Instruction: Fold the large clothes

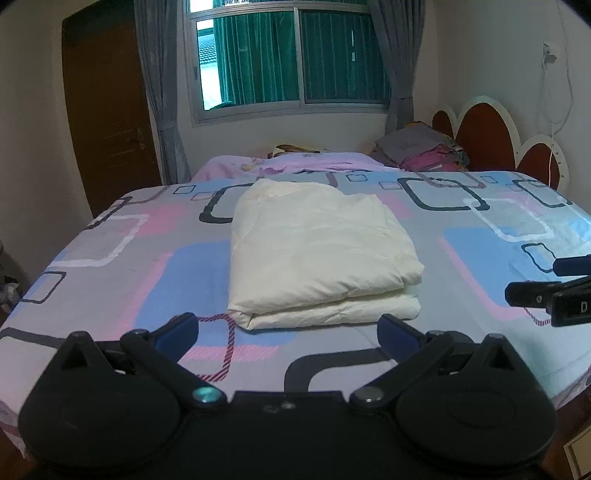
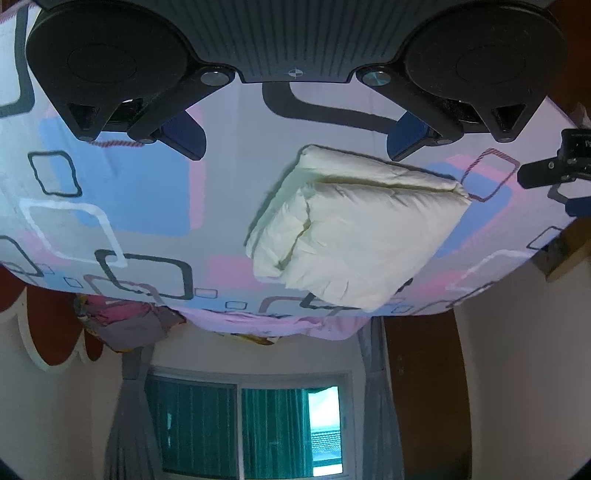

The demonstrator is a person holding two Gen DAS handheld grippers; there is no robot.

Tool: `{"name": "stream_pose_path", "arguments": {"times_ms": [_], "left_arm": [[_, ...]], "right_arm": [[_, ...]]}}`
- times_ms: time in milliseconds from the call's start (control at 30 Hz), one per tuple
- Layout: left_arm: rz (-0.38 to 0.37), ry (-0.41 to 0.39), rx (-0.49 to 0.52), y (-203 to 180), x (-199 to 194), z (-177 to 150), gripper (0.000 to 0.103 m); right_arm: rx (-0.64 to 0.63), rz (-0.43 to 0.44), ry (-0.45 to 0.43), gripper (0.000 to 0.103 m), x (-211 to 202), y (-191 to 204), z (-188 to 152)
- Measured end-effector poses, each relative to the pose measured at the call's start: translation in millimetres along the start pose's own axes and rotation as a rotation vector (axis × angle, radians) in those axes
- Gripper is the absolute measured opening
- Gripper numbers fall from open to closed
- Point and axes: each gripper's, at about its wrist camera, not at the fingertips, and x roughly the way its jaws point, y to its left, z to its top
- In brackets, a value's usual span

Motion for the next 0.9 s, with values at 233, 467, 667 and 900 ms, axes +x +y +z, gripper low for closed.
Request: {"name": "stream_pose_path", "arguments": {"times_ms": [233,467,667,900], "left_arm": [[0.014,-0.009,-0.003,0,-8,-1,0.103],[0.009,-0.021,-0.019,1,-14,0,0.103],[0.005,-0.038,-0.013,0,-20,1,0.103],[0.009,-0.035,-0.024,0,-21,0,0.103]], "right_arm": [[-0.001,-0.01,-0.01,0.103,-13,1,-2],[-0.011,-0.013,-0.033,0.103,-22,3,2],[-0.018,-0.012,-0.039,0.103,-23,6,3],[-0.03,-0.008,-0.028,0.103,-21,7,3]]}}
